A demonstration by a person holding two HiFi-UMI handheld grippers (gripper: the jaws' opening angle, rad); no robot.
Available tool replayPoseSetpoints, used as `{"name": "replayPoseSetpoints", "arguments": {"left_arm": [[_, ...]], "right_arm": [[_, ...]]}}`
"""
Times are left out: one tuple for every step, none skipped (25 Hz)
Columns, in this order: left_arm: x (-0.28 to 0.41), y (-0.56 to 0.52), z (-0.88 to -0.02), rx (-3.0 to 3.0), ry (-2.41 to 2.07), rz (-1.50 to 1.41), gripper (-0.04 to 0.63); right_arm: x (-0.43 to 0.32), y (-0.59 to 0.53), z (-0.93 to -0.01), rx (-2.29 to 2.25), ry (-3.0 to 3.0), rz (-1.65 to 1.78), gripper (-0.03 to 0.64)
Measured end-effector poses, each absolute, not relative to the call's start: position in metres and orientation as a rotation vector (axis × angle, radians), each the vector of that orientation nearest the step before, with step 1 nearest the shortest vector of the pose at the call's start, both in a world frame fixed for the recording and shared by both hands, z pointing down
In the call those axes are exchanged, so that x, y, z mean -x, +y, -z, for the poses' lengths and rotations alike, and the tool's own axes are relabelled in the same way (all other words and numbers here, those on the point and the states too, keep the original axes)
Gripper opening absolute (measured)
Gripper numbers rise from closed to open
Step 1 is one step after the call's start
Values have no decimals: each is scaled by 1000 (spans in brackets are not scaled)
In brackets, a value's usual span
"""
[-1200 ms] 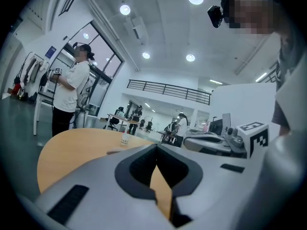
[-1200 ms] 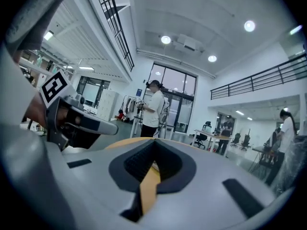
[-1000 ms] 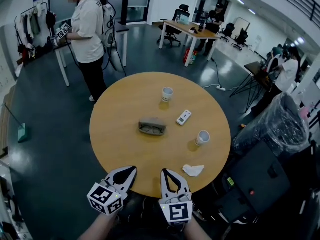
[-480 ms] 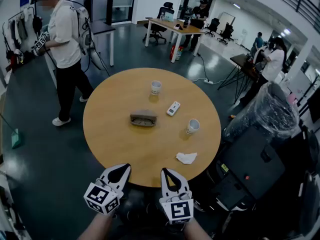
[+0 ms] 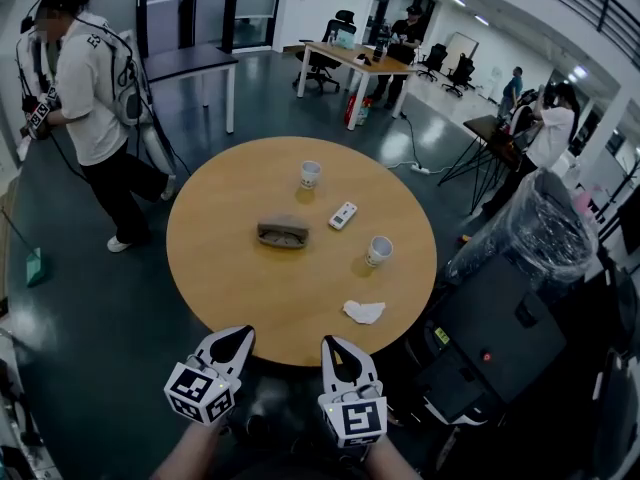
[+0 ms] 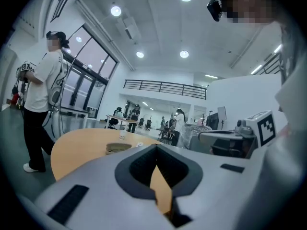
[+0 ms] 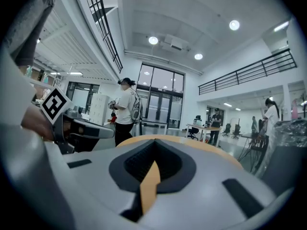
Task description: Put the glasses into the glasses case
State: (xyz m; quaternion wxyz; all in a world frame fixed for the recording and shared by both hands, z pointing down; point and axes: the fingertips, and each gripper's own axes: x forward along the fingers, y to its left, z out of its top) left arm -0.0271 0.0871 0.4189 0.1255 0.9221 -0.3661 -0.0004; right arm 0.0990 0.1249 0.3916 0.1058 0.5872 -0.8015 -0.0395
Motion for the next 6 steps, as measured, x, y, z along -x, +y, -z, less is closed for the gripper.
{"name": "replayPoseSetpoints", "arguments": {"left_arm": [[24, 90, -417, -2686, -1074, 1, 6], [21, 94, -415, -2686, -1079, 4, 6], [17, 97, -414, -2687, -1081, 8, 6], [12, 101, -413, -2688, -1081, 11, 6], [8, 104, -411, -2690, -1079, 15, 6], [3, 108, -411, -2692, -1076, 18, 6]], "right_arm": [[-102, 129, -391, -1729, -2368, 111, -14], [-105, 134, -391, -1726, -2372, 109, -14], [-108, 137, -391, -1721, -2375, 107, -14], [-111, 141, -391, -1716, -2376, 104, -14], [-115, 145, -392, -1710, -2377, 100, -14], [-118, 148, -393, -1705, -2377, 97, -14]]}}
